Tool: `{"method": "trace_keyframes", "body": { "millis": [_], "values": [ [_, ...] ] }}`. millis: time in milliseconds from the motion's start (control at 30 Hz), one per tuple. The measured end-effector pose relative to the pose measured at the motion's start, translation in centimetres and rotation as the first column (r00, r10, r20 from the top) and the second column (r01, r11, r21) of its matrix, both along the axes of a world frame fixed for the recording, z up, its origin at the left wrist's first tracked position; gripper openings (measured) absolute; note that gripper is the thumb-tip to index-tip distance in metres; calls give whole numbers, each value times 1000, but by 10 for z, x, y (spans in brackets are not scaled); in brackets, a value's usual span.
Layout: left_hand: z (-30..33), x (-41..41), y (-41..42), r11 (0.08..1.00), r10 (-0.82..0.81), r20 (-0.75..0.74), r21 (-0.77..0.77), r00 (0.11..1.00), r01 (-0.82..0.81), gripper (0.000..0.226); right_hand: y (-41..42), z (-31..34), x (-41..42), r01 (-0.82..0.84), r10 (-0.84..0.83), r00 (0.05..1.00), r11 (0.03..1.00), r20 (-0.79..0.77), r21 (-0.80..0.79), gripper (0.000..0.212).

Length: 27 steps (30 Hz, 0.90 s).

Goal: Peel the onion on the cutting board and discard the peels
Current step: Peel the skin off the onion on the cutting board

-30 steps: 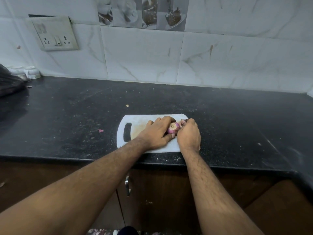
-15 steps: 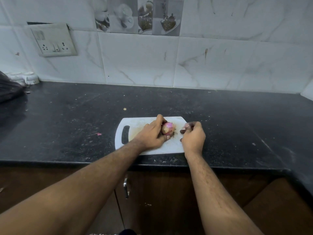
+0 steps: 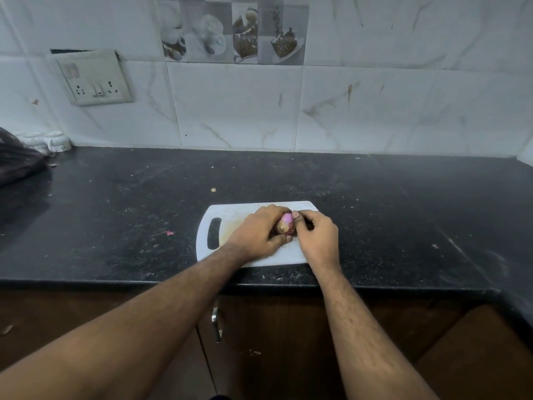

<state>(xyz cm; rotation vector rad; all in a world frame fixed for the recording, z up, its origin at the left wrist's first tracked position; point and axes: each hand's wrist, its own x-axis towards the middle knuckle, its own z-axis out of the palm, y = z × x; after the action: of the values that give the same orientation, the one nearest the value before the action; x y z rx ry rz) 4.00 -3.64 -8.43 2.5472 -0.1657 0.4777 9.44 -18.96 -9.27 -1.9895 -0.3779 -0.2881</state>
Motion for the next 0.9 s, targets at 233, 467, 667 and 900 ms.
{"method": "trace_keyframes", "body": {
  "millis": [233,467,667,900],
  "values": [
    [-2,-1,-2,998,-11,-16,-62,1000,10,38,-2,4,-6,-6,6,1000,1000,12,21,16],
    [-1,-1,-3,995,-43,-2,-88,999,42,32,2,3,-4,3,-3,1000,992,-5,-123,26],
    [-1,-2,-3,997,-50,33,-54,998,51,36,5,3,0,118,-131,990,969,-46,-216,33],
    [-4,0,1,998,19,97,-62,995,-14,40,2,3,-1,171,-173,984,984,-41,-48,29]
  ]
}}
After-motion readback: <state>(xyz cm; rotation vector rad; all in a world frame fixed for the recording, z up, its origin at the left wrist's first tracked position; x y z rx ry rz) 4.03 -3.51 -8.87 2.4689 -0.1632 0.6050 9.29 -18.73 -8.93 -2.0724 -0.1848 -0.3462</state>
